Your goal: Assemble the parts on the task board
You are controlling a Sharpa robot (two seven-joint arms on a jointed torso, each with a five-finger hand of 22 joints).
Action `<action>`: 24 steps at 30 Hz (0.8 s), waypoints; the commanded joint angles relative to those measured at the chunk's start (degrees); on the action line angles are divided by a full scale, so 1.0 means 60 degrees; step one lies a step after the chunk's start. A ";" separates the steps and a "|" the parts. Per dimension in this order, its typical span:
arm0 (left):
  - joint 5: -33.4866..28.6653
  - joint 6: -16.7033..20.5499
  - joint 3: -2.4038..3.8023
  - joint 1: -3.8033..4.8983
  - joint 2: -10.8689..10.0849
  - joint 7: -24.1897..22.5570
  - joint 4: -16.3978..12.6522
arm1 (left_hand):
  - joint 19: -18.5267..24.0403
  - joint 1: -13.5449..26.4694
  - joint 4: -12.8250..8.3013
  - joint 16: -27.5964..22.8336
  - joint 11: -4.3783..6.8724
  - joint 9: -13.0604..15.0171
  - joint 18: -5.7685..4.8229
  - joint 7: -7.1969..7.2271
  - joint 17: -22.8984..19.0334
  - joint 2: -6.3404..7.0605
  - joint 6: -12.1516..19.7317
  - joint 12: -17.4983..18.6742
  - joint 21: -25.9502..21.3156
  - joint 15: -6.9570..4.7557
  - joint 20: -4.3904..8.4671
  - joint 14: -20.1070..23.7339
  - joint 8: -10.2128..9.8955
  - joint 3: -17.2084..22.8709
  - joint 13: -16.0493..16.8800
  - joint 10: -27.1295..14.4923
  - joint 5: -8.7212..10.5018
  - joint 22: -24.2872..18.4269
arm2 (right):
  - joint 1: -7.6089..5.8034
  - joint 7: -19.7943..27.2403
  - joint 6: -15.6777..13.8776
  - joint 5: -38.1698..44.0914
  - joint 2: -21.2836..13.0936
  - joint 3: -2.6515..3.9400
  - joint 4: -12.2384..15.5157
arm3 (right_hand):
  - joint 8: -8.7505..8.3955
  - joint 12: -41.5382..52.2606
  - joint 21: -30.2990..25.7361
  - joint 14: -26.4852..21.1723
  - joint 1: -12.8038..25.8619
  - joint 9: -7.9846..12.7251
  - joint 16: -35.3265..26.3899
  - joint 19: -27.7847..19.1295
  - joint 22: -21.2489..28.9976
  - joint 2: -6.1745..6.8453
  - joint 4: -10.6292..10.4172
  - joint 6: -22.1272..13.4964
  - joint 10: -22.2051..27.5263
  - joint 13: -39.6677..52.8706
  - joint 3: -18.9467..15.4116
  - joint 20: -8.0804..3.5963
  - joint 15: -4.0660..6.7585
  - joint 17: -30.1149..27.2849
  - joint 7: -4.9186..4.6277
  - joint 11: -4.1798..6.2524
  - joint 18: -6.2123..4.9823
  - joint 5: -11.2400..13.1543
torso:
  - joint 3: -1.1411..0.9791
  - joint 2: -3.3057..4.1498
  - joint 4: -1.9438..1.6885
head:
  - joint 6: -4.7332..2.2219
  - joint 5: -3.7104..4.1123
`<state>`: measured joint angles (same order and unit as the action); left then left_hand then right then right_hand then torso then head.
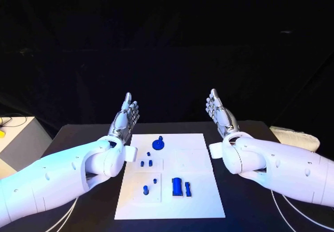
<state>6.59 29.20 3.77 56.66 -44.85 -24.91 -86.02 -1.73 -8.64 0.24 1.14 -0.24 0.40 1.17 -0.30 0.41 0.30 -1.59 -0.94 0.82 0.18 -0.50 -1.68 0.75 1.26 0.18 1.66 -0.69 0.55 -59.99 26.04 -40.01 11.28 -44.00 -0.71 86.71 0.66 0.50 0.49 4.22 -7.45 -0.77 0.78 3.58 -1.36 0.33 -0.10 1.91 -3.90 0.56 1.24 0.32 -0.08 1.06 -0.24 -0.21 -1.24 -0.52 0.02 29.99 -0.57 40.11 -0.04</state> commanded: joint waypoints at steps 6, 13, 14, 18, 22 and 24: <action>-0.1066 0.2406 -0.0581 0.0544 0.0025 -0.0794 -0.0614 | 0.0288 0.1440 -0.0040 -0.0190 0.0040 -0.0067 -0.0195 0.0050 -0.0069 -0.0050 0.0266 0.0157 -0.0136 -0.0029 0.0083 0.0280 -0.0124 -0.0210 -0.0030 -0.0277 0.0116 -0.0091 | -0.0029 0.0624 -0.0683 -0.1875 -0.0114 0.0118 0.0537 | -0.0109 -0.0083 -0.0082 -0.0703 0.1242 0.0128 -0.0130 -0.0597 0.0227 -0.0055 0.0017 -0.0319 0.0650 -0.0093 -0.0206 -0.0053 0.0014 -0.0177 0.0039 0.0035 0.0206 0.0087 | -0.0003 0.0189 0.0090 | -0.0893 0.0007; -0.1099 0.2486 -0.0628 0.0584 0.0026 -0.0814 -0.0656 | 0.0288 0.1440 -0.0040 -0.0190 0.0040 -0.0067 -0.0195 0.0050 -0.0069 -0.0050 0.0266 0.0157 -0.0136 -0.0029 0.0083 0.0280 -0.0124 -0.0210 -0.0030 -0.0277 0.0116 -0.0091 | -0.0029 0.0625 -0.0685 -0.1880 -0.0115 0.0118 0.0540 | -0.0109 -0.0083 -0.0082 -0.0703 0.1242 0.0128 -0.0130 -0.0597 0.0227 -0.0055 0.0017 -0.0319 0.0650 -0.0093 -0.0206 -0.0053 0.0014 -0.0177 0.0039 0.0035 0.0206 0.0087 | -0.0003 0.0199 0.0095 | -0.0955 0.0007; -0.1099 0.2486 -0.0628 0.0584 0.0026 -0.0814 -0.0656 | 0.0288 0.1440 -0.0040 -0.0190 0.0040 -0.0067 -0.0195 0.0050 -0.0069 -0.0050 0.0266 0.0157 -0.0136 -0.0029 0.0083 0.0280 -0.0124 -0.0210 -0.0030 -0.0277 0.0116 -0.0091 | -0.0029 0.0625 -0.0685 -0.1880 -0.0115 0.0118 0.0540 | -0.0109 -0.0083 -0.0082 -0.0703 0.1242 0.0128 -0.0130 -0.0597 0.0227 -0.0055 0.0017 -0.0319 0.0650 -0.0093 -0.0206 -0.0053 0.0014 -0.0177 0.0039 0.0035 0.0206 0.0087 | -0.0003 0.0199 0.0095 | -0.0955 0.0007; -0.1099 0.2486 -0.0628 0.0584 0.0026 -0.0814 -0.0656 | 0.0288 0.1440 -0.0040 -0.0190 0.0040 -0.0067 -0.0195 0.0050 -0.0069 -0.0050 0.0266 0.0157 -0.0136 -0.0029 0.0083 0.0280 -0.0124 -0.0210 -0.0030 -0.0277 0.0116 -0.0091 | -0.0029 0.0625 -0.0685 -0.1880 -0.0115 0.0118 0.0540 | -0.0109 -0.0083 -0.0082 -0.0703 0.1242 0.0128 -0.0130 -0.0597 0.0227 -0.0055 0.0017 -0.0319 0.0650 -0.0093 -0.0206 -0.0053 0.0014 -0.0177 0.0039 0.0035 0.0206 0.0087 | -0.0003 0.0199 0.0095 | -0.0955 0.0007; -0.1099 0.2486 -0.0628 0.0584 0.0026 -0.0814 -0.0656 | 0.0288 0.1440 -0.0040 -0.0190 0.0040 -0.0067 -0.0195 0.0050 -0.0069 -0.0050 0.0266 0.0157 -0.0136 -0.0029 0.0083 0.0280 -0.0124 -0.0210 -0.0030 -0.0277 0.0116 -0.0091 | -0.0029 0.0625 -0.0685 -0.1880 -0.0115 0.0118 0.0540 | -0.0109 -0.0083 -0.0082 -0.0703 0.1242 0.0128 -0.0130 -0.0597 0.0227 -0.0055 0.0017 -0.0319 0.0650 -0.0093 -0.0206 -0.0053 0.0014 -0.0177 0.0039 0.0035 0.0206 0.0087 | -0.0003 0.0199 0.0095 | -0.0955 0.0007; -0.1099 0.2486 -0.0628 0.0584 0.0026 -0.0814 -0.0656 | 0.0288 0.1440 -0.0040 -0.0190 0.0040 -0.0067 -0.0195 0.0050 -0.0069 -0.0050 0.0266 0.0157 -0.0136 -0.0029 0.0083 0.0280 -0.0124 -0.0210 -0.0030 -0.0277 0.0116 -0.0091 | -0.0029 0.0625 -0.0685 -0.1880 -0.0115 0.0118 0.0540 | -0.0109 -0.0083 -0.0082 -0.0703 0.1242 0.0128 -0.0130 -0.0597 0.0227 -0.0055 0.0017 -0.0319 0.0650 -0.0093 -0.0206 -0.0053 0.0014 -0.0177 0.0039 0.0035 0.0206 0.0087 | -0.0003 0.0199 0.0095 | -0.0955 0.0007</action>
<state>0.26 43.40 -0.04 60.06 -44.78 -28.55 -89.80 -0.20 -0.36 -0.08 0.19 0.00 0.05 1.18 0.01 0.05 -0.06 -0.30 -0.37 0.20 0.01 -0.01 -0.21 0.19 0.32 0.05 0.21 -0.21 0.05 -60.14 28.56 -44.11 0.14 -44.68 -0.04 89.85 0.20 0.29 0.28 0.28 -0.30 -0.06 0.34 0.27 -0.06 -0.01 0.00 0.21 -0.29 0.05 0.23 0.02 0.01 0.05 0.02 0.02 -0.35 -0.30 0.00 31.17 0.00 34.38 -0.01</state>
